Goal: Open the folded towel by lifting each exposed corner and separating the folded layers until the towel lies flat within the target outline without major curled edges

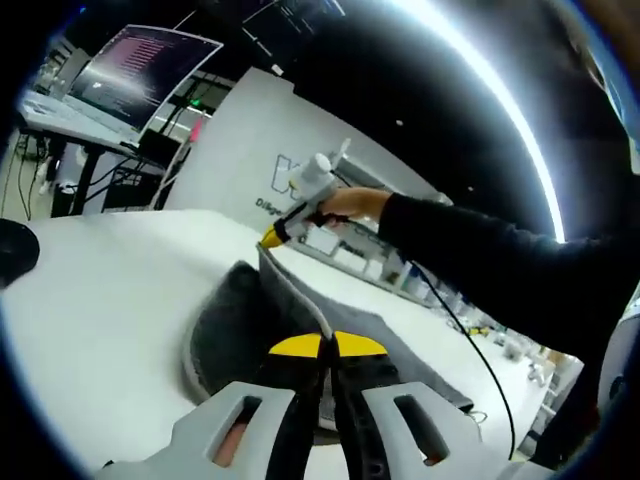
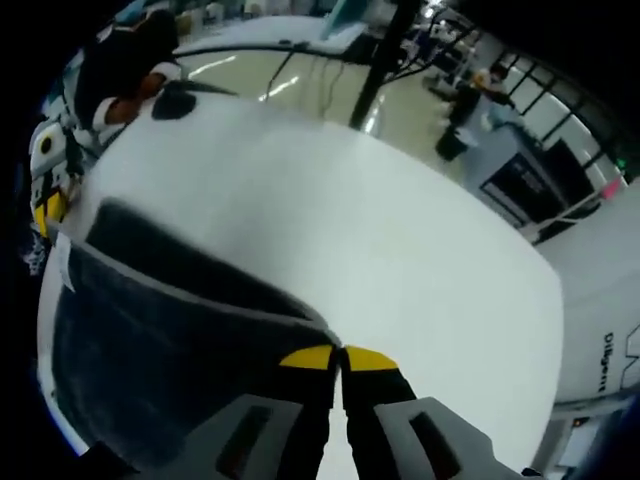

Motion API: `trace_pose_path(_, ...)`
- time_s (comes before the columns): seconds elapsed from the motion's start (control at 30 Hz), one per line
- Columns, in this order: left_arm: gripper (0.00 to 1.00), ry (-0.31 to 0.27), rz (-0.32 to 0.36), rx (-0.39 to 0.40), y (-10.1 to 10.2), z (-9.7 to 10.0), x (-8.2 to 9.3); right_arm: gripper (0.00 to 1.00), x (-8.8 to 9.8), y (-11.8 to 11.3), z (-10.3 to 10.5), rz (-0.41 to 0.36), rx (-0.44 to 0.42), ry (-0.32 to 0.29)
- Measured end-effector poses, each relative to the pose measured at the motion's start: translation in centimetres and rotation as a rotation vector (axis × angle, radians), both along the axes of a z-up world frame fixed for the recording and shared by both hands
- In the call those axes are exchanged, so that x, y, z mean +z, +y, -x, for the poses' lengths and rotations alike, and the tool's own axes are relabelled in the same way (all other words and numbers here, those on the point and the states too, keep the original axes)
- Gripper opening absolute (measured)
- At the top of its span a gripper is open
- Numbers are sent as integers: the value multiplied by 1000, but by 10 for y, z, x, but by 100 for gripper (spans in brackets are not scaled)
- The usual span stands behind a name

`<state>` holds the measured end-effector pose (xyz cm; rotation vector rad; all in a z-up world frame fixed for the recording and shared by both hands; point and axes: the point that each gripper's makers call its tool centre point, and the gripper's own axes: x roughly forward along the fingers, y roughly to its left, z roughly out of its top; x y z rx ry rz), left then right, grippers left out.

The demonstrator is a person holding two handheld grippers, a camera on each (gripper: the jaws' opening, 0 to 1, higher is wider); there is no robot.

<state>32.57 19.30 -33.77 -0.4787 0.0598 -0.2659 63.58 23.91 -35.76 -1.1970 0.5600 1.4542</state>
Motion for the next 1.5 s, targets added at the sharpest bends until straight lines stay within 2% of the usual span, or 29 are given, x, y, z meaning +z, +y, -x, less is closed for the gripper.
trace_pose_path(0.17, 1, -10, -1, -33, -11, 2, 4, 0, 11, -6, 4, -27, -9, 0)
trace_pose_path(0.5, 1, -49, -10, -91, -34, 4, 16, 0, 24, -31, 11, -54, -22, -45)
trace_pose_path(0.97, 1, -37, -69, -194, -72, 3, 17, 0, 26, -59, 17, -40, -38, -79)
trace_pose_path(1.27, 1, -38, -80, -223, -83, 1, 20, 0, 25, -67, 21, -65, -42, -106)
trace_pose_path(1.5, 1, -52, -95, -244, -95, 1, 24, 0, 33, -77, 25, -81, -49, -126)
